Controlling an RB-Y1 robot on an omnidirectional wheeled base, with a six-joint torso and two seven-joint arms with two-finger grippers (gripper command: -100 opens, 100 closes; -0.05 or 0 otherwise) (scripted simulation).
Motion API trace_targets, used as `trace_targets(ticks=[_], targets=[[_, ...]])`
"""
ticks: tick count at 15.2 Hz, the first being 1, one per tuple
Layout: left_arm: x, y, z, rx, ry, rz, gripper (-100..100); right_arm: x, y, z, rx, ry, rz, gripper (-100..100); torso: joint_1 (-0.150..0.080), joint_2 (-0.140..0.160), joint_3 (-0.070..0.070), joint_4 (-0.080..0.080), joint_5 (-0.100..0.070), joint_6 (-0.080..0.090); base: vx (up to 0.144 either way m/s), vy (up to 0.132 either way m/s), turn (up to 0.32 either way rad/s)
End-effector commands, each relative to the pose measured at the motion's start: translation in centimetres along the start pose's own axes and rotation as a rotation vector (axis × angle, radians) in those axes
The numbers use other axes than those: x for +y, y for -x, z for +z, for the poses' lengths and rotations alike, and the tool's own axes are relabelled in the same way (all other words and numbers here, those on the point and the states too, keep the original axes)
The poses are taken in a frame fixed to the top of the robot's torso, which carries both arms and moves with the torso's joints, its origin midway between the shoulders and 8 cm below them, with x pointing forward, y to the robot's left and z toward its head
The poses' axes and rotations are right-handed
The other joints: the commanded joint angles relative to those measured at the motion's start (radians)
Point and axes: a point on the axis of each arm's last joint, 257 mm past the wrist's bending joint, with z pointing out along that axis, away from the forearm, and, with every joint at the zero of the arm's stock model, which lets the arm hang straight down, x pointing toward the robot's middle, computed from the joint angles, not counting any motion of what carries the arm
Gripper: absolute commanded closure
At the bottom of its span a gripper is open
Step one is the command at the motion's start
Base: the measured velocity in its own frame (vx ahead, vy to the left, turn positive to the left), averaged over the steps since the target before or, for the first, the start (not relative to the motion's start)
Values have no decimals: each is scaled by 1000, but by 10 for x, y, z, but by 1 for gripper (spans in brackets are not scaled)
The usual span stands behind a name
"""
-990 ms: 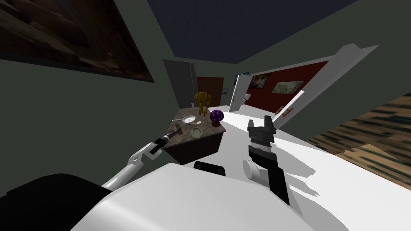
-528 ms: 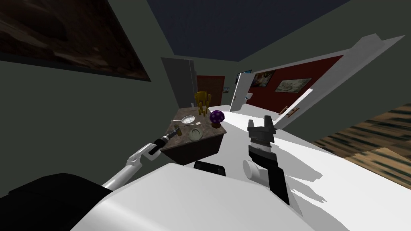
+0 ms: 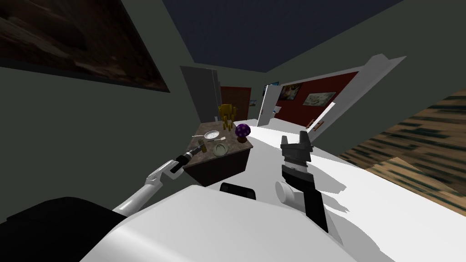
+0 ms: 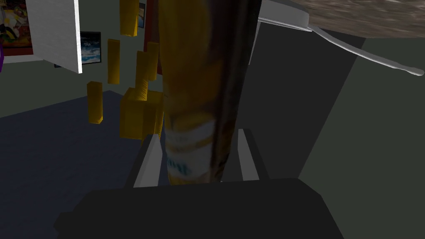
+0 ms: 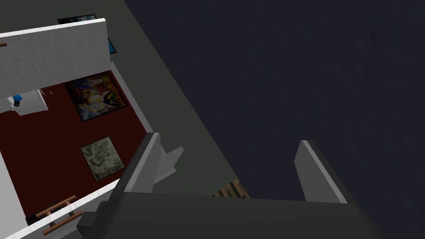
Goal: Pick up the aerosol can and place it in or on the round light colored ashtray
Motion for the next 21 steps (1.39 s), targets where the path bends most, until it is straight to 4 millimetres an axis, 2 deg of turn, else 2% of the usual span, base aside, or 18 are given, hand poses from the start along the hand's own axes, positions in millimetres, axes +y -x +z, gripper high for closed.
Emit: trace_targets(ticks=[1, 11, 12, 13, 17, 18, 21], targets=[[-10, 6, -1, -1, -23, 2, 100, 0, 0, 0, 0, 0, 0, 0, 0, 0, 0, 0, 0, 0, 55, -140, -36], [-48, 20, -8, 23, -108, 4, 100, 0, 0, 0, 0, 0, 0, 0, -6, -1, 0, 1, -2, 3, 35, -160, -46], [-42, 20, -7, 20, -96, 6, 100, 0, 0, 0, 0, 0, 0, 0, -7, -1, 0, 1, -2, 3, 19, -110, -20], [-44, 20, -7, 21, -100, 4, -100, 0, 0, 0, 0, 0, 0, 0, -3, 0, 0, 1, -1, 2, 7, -43, 0], [-45, 20, -7, 20, -101, 4, -100, 0, 0, 0, 0, 0, 0, 0, 7, 2, 2, 2, 1, 1, 2, -10, 1], [-44, 32, -12, 20, -116, 7, -100, 0, 0, 0, 0, 0, 0, 0, 8, 2, 2, 2, 1, 1, 25, -26, 125], [-45, 43, -16, 22, -133, 10, -100, 0, 0, 0, 0, 0, 0, 0, 6, 0, 1, 1, 1, 1, 51, -47, 134]])
